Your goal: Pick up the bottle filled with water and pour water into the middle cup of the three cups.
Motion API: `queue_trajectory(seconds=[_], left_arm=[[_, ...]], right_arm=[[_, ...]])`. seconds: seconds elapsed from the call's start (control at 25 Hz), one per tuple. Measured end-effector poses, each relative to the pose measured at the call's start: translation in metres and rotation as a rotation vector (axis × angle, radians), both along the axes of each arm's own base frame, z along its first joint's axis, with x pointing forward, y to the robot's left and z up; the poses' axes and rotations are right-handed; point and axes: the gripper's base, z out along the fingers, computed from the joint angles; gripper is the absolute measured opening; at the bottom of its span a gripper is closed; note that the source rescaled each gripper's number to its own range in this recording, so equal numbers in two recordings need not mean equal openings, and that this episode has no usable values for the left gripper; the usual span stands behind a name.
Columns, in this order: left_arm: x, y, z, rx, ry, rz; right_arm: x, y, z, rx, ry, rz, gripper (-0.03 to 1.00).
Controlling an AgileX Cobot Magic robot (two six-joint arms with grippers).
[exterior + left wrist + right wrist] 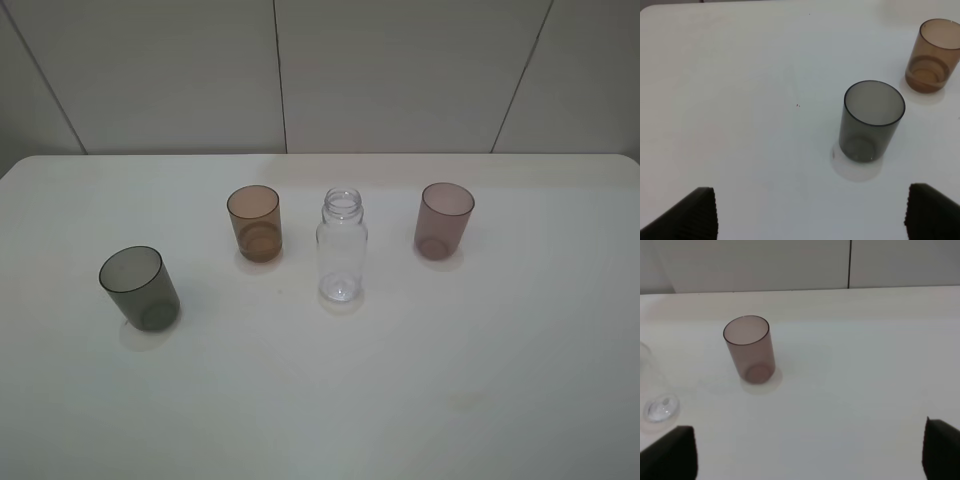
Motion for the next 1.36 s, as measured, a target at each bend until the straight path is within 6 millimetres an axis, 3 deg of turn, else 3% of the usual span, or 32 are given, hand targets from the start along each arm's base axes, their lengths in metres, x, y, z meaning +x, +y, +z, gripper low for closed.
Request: queue_trajectory(seconds=[1.36], left_arm=[[0.0000,0.0000,0.0000,0.000,0.000,0.000]], right_arm=[[0.0000,-0.0004,0.0000,-0.004,0.000,-0.003,0.91]])
